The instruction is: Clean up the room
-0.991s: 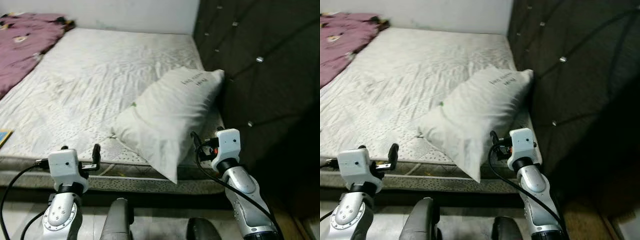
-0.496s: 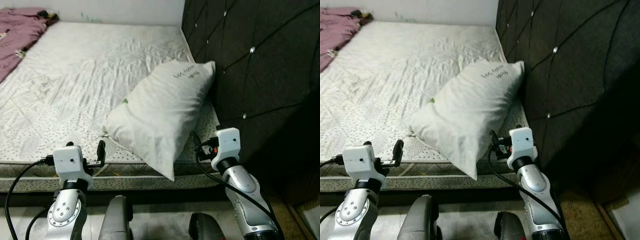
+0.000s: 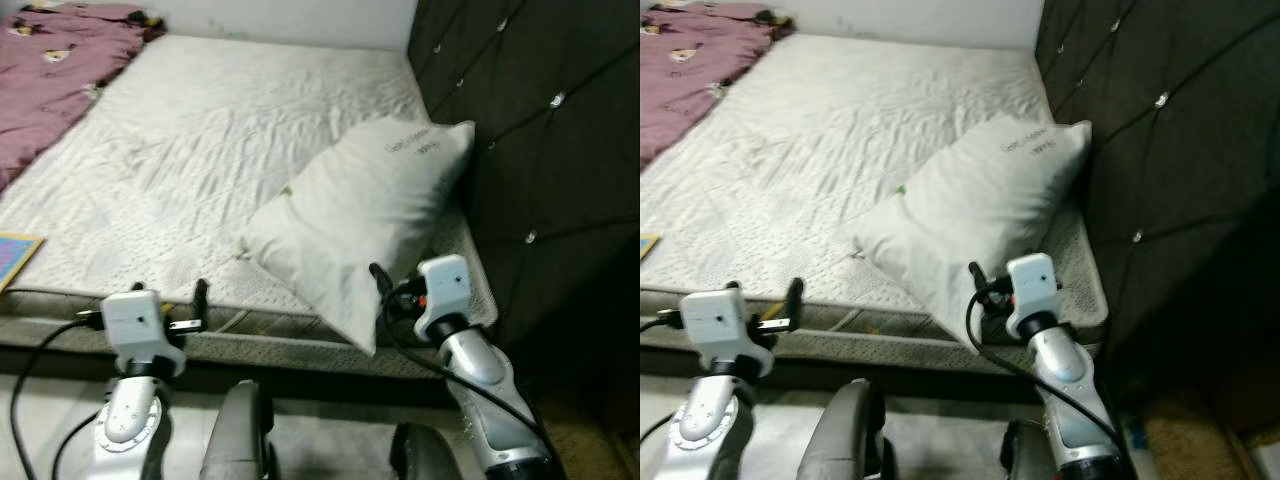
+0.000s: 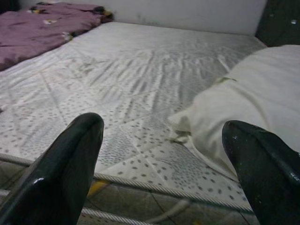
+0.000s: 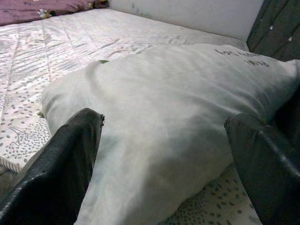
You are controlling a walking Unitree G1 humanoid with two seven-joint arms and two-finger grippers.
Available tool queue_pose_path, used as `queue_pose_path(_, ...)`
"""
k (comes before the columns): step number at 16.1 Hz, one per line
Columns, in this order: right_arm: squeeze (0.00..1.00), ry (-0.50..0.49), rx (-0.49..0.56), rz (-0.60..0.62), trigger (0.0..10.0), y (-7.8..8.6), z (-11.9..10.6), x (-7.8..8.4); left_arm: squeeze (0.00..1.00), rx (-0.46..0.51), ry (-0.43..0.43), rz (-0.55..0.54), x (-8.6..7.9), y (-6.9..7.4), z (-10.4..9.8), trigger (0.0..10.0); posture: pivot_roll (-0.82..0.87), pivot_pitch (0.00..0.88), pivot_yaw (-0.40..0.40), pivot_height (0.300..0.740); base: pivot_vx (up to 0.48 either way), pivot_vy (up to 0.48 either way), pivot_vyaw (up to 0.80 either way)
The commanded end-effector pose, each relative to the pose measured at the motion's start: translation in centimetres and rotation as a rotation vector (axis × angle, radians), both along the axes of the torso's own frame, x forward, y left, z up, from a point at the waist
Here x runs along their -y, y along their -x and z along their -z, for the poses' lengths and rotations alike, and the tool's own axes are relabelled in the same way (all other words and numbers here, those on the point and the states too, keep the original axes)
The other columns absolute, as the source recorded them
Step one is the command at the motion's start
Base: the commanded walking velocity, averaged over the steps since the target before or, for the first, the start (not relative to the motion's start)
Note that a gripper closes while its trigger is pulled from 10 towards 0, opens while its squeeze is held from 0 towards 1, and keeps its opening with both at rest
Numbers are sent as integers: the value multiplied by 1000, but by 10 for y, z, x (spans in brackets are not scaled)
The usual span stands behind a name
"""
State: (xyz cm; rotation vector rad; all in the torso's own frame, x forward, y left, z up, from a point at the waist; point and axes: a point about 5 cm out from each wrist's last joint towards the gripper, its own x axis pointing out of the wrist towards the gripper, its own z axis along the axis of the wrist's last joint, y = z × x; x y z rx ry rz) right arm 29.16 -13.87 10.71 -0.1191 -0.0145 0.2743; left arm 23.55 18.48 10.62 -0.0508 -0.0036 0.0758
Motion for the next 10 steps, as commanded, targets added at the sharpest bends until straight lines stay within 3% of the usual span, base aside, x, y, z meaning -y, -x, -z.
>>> queue_pose_path(1,0,-10,-1,16,10000,0,1,4,0,-1,-1,11,2,-2,0,10000,37,103,-23,601,0,0,0)
queue_pose_path(10,0,-21,3,7,10000,-2,1,2,0,12,7,35,6,-5,0,10000,42,94,-26,582,0,0,0)
